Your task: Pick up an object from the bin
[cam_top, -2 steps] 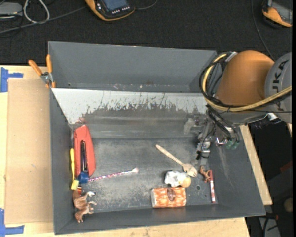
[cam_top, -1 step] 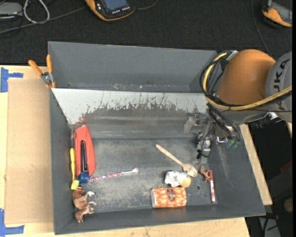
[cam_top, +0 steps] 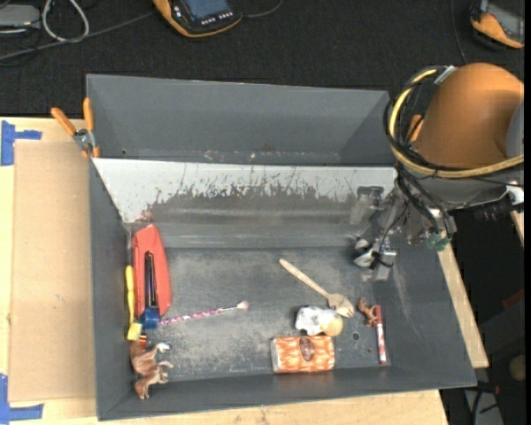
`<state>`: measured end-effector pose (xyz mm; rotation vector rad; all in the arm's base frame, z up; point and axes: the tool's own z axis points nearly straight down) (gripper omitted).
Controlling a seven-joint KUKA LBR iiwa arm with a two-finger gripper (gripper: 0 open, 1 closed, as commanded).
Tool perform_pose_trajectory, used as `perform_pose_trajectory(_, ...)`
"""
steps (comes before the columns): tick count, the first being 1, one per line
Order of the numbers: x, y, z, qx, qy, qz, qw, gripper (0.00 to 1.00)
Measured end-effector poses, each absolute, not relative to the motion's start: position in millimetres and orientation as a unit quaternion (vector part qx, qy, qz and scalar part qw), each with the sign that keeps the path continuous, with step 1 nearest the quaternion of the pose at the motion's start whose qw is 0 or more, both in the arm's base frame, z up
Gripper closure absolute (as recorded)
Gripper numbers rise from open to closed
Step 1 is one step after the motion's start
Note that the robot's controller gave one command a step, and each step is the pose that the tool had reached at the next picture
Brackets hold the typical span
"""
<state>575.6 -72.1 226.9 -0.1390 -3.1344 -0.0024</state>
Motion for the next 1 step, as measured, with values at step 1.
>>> perform_pose_trajectory(1,556.4,-62.5,194.9,-0.046,-0.999,0.0,-0.002,0.0)
